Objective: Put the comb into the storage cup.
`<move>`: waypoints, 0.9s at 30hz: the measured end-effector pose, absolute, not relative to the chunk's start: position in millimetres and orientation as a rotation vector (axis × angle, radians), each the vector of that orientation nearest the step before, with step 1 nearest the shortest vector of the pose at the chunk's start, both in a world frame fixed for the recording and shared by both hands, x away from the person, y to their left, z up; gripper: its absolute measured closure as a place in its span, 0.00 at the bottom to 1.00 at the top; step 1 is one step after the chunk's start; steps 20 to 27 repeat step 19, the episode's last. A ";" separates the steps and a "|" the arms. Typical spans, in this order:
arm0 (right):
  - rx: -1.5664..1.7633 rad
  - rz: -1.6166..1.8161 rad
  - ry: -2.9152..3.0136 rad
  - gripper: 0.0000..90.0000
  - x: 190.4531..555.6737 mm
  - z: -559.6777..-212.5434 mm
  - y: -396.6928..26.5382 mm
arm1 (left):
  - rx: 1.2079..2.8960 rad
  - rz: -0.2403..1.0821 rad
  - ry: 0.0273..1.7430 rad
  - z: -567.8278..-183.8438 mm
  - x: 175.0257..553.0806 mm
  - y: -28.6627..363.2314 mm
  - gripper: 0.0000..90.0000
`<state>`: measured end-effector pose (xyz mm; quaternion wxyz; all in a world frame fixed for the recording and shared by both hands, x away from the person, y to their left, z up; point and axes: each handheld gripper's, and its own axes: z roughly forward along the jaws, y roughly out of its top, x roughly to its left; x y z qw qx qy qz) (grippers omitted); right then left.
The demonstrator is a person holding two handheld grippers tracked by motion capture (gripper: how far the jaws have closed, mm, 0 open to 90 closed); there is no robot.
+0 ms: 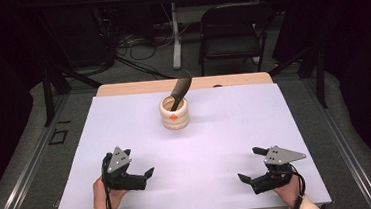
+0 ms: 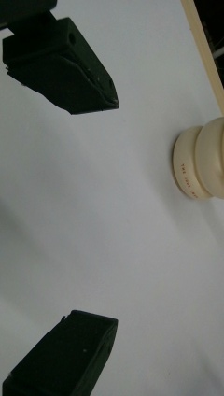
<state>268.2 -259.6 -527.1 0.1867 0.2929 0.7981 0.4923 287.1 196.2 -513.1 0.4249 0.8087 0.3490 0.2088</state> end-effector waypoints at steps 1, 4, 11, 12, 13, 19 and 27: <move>0.825 1.384 2.249 0.00 268.3 -527.3 -259.6 | 2.019 0.525 0.873 -513.2 285.5 196.7 0.00; 0.827 1.386 2.249 0.00 267.9 -527.1 -259.4 | 2.003 0.538 0.867 -513.9 279.6 198.8 0.00; 0.827 1.385 2.251 0.00 268.0 -527.2 -259.2 | 1.982 0.550 0.862 -517.8 266.4 203.5 0.00; 0.826 1.385 2.251 0.00 267.9 -527.2 -259.2 | 1.987 0.551 0.859 -519.1 264.9 204.2 0.00; 0.827 1.385 2.251 0.00 267.9 -527.2 -259.2 | 1.988 0.552 0.861 -520.2 263.4 204.7 0.00; 0.822 1.384 2.254 0.00 268.0 -527.4 -259.0 | 1.969 0.557 0.859 -521.2 262.2 207.0 0.00; 0.822 1.384 2.254 0.00 268.0 -527.4 -259.0 | 1.969 0.557 0.859 -521.2 262.2 207.0 0.00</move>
